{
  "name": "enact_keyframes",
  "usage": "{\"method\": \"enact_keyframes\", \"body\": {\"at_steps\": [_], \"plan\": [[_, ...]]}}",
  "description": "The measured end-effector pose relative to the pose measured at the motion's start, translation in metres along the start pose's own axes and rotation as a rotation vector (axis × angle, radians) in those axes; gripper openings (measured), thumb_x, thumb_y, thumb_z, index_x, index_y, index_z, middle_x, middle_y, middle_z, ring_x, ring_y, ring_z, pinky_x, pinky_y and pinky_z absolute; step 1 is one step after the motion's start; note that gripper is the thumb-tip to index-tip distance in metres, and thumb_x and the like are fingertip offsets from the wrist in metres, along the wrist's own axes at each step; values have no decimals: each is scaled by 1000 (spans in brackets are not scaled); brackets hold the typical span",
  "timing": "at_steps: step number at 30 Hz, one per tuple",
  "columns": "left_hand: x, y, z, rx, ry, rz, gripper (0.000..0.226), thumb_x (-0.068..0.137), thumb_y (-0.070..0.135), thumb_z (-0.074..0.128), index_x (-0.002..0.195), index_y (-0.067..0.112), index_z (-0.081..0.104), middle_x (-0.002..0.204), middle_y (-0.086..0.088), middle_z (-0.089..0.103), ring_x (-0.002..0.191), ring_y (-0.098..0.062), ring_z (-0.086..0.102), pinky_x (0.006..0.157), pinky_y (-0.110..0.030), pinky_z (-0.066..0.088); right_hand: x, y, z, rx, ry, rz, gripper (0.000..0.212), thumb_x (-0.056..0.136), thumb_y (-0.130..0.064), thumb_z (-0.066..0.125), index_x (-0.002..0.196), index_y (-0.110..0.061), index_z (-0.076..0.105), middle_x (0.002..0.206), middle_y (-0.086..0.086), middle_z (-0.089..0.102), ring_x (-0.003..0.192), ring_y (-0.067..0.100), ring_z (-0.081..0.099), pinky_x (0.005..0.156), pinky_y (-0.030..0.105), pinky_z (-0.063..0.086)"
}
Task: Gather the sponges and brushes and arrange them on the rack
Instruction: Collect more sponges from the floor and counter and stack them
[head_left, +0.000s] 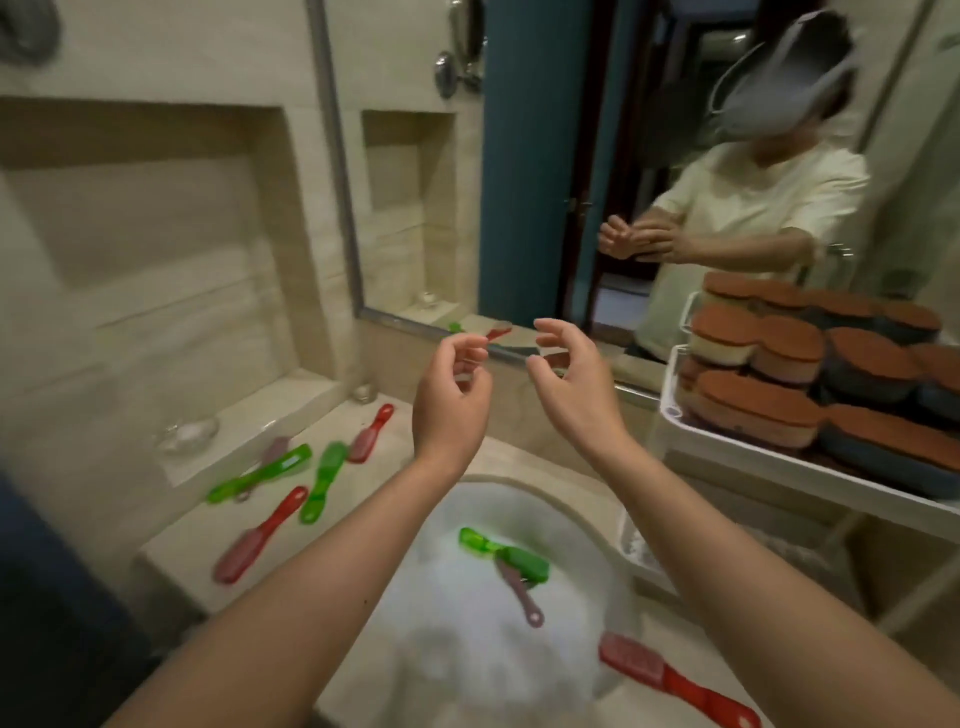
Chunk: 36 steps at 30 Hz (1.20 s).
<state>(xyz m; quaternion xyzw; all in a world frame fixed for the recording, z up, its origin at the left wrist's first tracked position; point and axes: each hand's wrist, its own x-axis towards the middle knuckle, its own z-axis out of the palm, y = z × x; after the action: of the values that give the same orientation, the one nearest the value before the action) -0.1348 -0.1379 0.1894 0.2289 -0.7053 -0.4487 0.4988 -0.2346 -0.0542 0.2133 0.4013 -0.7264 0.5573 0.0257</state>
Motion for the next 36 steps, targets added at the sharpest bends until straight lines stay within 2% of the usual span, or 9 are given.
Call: {"method": "enact_keyframes", "body": {"at_steps": [4,9,13,14,17,19,26,30,36], "plan": [[-14,-32,-64,114,108,-103,31,85,9,54,100,36,56,97,12,63,87,-6,60,77,-25,50,-21,-9,68,61,-178,15,40,87,-13,57,126,-24,57,122,-5,58,103,5,56,91,29,50],[-35,-54,-139,181,236,-199,32,81,12,54,95,41,54,99,9,63,86,-5,59,79,-28,50,-52,-27,144,104,-396,37,45,82,-14,60,126,-23,56,117,-5,57,95,6,59,91,32,50],[-63,-68,-199,211,335,-315,30,83,11,53,99,37,57,102,17,63,91,-2,59,78,-36,56,-86,-45,198,104,-608,11,46,83,-11,61,128,-20,54,118,0,56,100,13,59,88,25,47],[-71,-71,-214,211,371,-348,32,84,9,54,100,36,58,102,18,62,90,-2,59,75,-35,57,-96,-50,210,112,-646,2,47,83,-10,61,128,-20,54,117,-1,55,102,14,58,89,27,48],[-98,-76,-260,212,473,-414,31,86,0,53,107,21,60,104,8,61,86,-3,56,67,-14,47,-129,-70,244,98,-760,21,52,81,-11,61,132,-20,52,123,1,54,103,16,58,91,33,50],[-120,-82,-291,278,507,-445,28,86,3,54,104,24,59,104,6,61,86,-3,56,66,-8,43,-154,-84,267,81,-837,27,56,81,-12,63,135,-18,50,127,5,54,104,18,58,92,32,48],[-204,-95,-393,394,671,-559,33,84,4,55,94,35,55,101,5,61,80,-5,57,77,-19,47,-245,-130,333,78,-1062,-78,57,84,-13,60,140,-16,46,137,7,49,123,18,52,105,34,43],[-260,-93,-443,426,774,-618,29,84,4,56,100,28,57,100,4,61,81,-6,57,76,-17,45,-299,-155,366,58,-1196,-136,56,89,-18,59,142,-21,42,136,4,47,107,8,49,99,29,44],[-342,-83,-496,443,954,-677,28,87,5,56,105,27,56,102,6,60,85,-3,57,73,-8,42,-383,-196,401,85,-1383,-238,58,88,-18,62,142,-21,42,138,3,46,115,12,51,97,25,42]]}}
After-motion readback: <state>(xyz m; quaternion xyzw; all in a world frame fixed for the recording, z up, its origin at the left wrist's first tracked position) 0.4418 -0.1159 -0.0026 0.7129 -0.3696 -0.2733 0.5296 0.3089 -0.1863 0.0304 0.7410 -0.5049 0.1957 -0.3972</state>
